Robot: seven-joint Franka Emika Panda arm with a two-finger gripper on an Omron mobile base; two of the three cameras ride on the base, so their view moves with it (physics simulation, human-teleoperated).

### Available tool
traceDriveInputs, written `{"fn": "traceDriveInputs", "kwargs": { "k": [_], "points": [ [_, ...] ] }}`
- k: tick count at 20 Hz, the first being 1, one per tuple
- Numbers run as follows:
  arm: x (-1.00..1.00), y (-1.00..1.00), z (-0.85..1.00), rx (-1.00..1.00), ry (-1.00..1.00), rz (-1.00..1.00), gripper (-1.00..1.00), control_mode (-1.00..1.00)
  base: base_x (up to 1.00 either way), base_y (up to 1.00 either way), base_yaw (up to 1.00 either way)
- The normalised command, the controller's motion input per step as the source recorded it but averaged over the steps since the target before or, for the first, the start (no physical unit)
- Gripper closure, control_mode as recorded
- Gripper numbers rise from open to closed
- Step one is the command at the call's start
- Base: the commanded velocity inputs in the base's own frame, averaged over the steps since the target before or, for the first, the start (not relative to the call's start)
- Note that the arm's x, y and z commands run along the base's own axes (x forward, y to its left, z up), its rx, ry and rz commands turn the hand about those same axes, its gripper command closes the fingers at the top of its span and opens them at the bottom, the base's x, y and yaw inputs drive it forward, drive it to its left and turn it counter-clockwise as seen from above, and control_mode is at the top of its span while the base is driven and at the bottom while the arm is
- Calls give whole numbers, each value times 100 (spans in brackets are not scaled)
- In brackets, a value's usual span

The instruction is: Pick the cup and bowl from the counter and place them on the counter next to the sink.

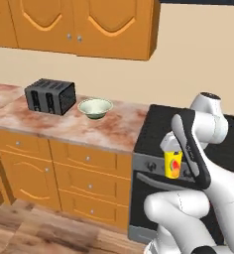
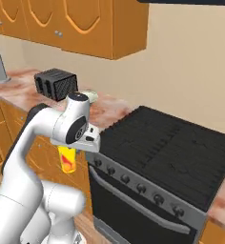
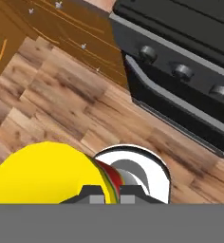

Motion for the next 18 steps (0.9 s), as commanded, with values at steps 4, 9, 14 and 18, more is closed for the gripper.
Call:
{"fn": "traceDriveInputs", "kwargs": {
  "k": [4, 9, 14, 18],
  "points": [
    [0, 0, 0, 0, 0, 0, 100, 100, 0, 14, 94],
    [0, 0, 0, 0, 0, 0, 100, 100, -6, 22, 88],
    [0, 0, 0, 0, 0, 0, 100, 100, -8, 19, 82],
    [0, 0, 0, 0, 0, 0, 100, 100, 39, -1, 35]
  ]
}}
